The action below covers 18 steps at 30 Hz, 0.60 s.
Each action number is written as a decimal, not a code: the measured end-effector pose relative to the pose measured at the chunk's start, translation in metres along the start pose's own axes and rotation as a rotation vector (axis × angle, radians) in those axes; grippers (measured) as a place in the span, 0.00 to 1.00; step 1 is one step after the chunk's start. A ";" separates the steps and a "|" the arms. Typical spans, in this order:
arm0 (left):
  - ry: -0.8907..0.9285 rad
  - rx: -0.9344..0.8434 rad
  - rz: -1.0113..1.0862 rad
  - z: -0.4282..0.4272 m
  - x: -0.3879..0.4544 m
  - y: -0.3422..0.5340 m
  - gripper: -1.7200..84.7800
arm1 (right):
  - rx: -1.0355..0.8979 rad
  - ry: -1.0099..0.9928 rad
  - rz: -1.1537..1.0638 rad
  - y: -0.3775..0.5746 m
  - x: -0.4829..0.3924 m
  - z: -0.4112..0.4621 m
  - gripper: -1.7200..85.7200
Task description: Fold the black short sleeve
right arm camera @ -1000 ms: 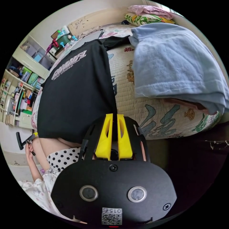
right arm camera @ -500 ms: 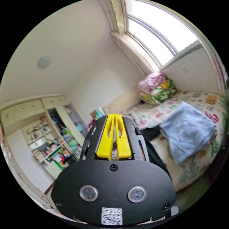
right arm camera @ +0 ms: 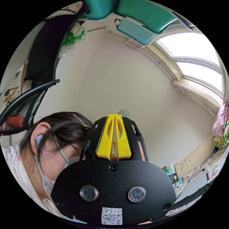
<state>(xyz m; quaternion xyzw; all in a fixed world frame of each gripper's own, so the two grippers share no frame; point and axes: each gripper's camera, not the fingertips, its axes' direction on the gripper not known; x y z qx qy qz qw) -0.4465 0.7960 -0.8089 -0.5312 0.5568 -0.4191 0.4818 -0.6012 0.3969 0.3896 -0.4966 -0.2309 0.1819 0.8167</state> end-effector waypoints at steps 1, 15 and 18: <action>0.001 -0.003 0.000 -0.001 0.001 -0.004 0.01 | 0.026 -0.002 0.018 -0.009 0.001 0.003 0.01; 0.170 0.039 -0.136 -0.041 -0.015 -0.041 0.01 | -0.155 0.238 -0.083 -0.065 0.184 0.120 0.01; 0.075 0.092 -0.196 -0.067 -0.008 -0.042 0.01 | -0.273 0.452 0.068 -0.048 0.330 0.139 0.02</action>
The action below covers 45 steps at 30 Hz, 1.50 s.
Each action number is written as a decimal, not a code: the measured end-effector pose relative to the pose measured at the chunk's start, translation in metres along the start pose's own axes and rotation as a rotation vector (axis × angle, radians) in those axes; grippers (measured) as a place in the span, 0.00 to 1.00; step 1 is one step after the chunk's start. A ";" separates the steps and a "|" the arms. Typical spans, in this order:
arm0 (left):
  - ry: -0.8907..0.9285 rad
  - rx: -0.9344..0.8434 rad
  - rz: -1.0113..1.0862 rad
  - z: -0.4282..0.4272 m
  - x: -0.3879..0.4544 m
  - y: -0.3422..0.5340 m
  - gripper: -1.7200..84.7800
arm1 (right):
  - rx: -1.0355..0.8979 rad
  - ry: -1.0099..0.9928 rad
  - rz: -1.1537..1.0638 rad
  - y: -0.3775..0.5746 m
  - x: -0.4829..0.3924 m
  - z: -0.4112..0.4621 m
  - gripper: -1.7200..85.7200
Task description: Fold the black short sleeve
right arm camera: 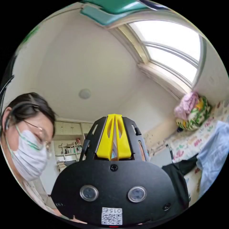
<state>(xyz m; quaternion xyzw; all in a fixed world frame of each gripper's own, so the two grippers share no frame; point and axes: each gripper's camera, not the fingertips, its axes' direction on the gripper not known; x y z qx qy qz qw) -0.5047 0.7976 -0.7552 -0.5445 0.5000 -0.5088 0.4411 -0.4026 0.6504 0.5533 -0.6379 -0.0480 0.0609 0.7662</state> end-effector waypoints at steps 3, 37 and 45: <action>-0.048 0.043 -0.019 -0.019 0.027 -0.019 0.01 | -0.180 0.094 0.165 0.021 0.157 0.092 0.02; 0.035 -0.352 0.891 0.608 1.033 -0.755 0.18 | -0.489 0.866 0.539 0.094 0.749 0.628 0.01; -0.089 -0.263 0.766 0.644 1.046 -0.787 0.05 | -0.488 0.859 0.538 0.097 0.728 0.615 0.01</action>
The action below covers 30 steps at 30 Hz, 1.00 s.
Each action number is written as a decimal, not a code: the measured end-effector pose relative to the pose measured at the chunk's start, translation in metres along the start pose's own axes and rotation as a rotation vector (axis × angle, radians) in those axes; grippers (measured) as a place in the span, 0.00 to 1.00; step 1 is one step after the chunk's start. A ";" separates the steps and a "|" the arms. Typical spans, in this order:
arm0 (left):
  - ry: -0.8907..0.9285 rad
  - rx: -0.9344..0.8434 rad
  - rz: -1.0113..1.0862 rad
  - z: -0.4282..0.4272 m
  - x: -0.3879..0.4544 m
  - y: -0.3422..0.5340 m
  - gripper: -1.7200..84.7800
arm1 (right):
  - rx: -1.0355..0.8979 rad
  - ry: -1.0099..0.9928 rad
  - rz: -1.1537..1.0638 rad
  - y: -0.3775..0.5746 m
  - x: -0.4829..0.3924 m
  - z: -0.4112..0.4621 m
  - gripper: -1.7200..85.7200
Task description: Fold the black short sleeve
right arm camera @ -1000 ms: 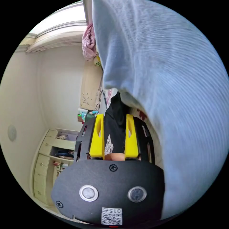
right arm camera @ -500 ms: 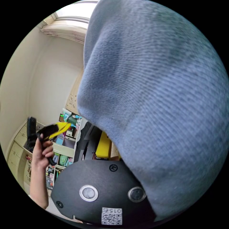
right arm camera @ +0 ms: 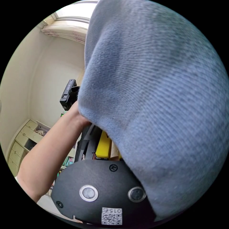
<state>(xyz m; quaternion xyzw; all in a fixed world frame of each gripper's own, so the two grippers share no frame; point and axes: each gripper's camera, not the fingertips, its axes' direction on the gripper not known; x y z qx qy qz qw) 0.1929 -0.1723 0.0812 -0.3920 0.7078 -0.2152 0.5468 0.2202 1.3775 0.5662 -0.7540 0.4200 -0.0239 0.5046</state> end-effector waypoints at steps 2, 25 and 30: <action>0.030 0.049 0.036 -0.027 -0.005 0.003 0.03 | 0.001 -0.006 -0.005 0.012 0.006 -0.013 0.01; -0.030 0.315 -0.346 -0.345 -0.271 0.518 0.12 | -0.650 -0.373 -1.061 0.215 -0.079 -0.128 0.15; -0.134 0.278 -0.106 -0.329 -0.197 0.453 0.12 | -0.584 -0.346 -1.038 0.226 -0.005 -0.110 0.14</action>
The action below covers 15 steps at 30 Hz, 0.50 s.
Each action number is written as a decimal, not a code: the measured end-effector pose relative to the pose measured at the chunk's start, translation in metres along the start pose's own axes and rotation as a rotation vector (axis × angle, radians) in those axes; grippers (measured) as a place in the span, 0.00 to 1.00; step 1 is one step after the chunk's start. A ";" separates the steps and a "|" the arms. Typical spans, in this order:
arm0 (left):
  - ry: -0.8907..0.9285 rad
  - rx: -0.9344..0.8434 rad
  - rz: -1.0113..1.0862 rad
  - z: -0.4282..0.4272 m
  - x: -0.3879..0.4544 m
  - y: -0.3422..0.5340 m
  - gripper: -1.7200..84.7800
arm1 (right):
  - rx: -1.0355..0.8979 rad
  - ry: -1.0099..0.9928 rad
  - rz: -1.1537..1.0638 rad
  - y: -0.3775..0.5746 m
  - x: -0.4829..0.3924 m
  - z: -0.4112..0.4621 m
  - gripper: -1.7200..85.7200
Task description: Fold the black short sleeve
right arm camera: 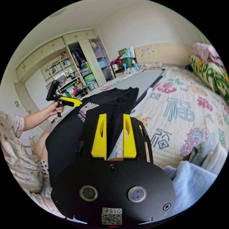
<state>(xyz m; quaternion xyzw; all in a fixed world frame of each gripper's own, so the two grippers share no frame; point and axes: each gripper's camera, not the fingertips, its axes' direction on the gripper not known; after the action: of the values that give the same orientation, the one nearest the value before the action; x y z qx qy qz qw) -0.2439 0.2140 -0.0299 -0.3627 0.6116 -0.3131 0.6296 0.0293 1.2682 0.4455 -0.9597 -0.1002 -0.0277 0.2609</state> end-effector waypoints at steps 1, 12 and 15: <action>-0.032 -0.020 0.059 0.016 0.019 -0.026 0.12 | -0.072 -0.046 0.080 0.010 0.017 0.009 0.13; -0.096 -0.190 0.002 0.200 -0.005 -0.241 0.11 | -0.240 0.087 -0.178 0.073 -0.039 0.053 0.15; -0.007 -0.130 -0.034 0.214 -0.011 -0.246 0.12 | -0.244 0.028 -0.202 0.082 -0.040 0.064 0.13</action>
<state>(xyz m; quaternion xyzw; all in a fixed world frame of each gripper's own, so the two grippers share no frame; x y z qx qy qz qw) -0.0192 0.1060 0.1807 -0.4141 0.6222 -0.2821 0.6015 0.0076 1.2246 0.3457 -0.9688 -0.1886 -0.0794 0.1397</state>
